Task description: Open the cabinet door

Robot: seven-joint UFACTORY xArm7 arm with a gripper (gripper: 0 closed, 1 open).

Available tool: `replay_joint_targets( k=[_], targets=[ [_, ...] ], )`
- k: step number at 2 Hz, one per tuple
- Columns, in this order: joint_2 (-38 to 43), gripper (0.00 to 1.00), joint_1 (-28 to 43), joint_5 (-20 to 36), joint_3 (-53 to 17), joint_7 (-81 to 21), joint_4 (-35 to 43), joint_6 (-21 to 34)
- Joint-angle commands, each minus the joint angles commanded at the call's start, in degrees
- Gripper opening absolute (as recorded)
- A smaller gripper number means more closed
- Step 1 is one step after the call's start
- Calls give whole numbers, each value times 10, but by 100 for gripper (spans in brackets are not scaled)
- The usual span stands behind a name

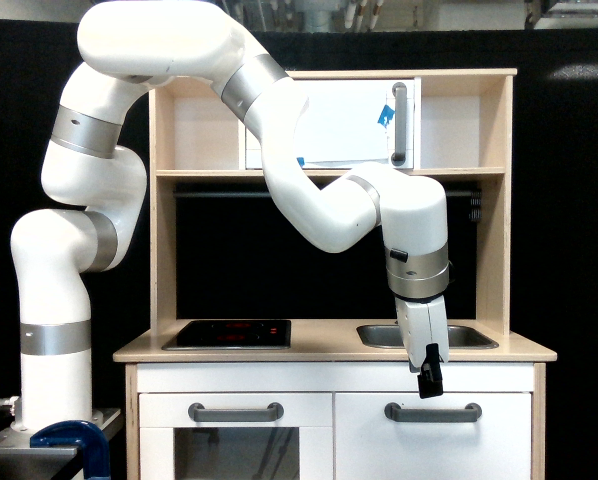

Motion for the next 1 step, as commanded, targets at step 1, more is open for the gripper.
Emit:
replay_joint_targets(
  k=[1],
  targets=[
    [-3, 100, 5, 1, 2, -3, -12, -28]
  ],
)
